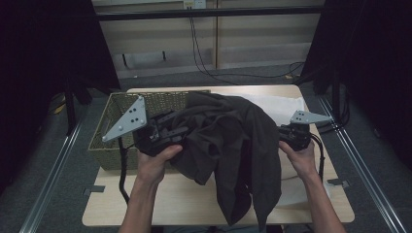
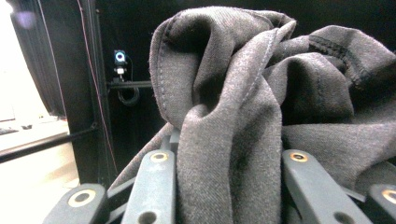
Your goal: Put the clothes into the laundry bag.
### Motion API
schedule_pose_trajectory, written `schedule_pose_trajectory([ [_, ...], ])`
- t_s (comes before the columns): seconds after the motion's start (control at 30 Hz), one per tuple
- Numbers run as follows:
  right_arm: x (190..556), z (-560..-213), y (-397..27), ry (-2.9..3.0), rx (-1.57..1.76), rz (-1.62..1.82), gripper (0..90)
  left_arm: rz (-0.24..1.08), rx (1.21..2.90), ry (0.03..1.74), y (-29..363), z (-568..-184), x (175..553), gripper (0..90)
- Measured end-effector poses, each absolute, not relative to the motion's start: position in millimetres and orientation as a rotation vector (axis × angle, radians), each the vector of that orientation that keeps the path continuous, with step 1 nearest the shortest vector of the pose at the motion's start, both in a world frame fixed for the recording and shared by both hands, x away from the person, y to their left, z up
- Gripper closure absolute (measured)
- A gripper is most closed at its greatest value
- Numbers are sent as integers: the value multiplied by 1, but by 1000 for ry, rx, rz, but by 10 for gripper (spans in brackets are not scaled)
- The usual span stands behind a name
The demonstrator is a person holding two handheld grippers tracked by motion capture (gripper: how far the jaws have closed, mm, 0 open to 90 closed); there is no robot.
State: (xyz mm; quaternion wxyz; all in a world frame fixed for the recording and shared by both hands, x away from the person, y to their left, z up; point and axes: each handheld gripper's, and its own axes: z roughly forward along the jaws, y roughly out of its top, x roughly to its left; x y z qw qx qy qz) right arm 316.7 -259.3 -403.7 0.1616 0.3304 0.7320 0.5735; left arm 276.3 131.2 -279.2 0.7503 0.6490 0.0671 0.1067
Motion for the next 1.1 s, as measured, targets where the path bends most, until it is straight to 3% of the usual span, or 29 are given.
schedule_pose_trajectory([
  [0.5, 317, -406, -256, 2115, 942, 1621, 886, 218, 1519, 149, 96, -333, 280, 686],
  [0.8, 319, -412, -246, 2152, 942, 1590, 886, 215, 1578, 117, 81, -346, 278, 685],
  [1.1, 319, -418, -244, 2173, 955, 1562, 888, 144, 1655, 97, 64, -379, 278, 687],
])
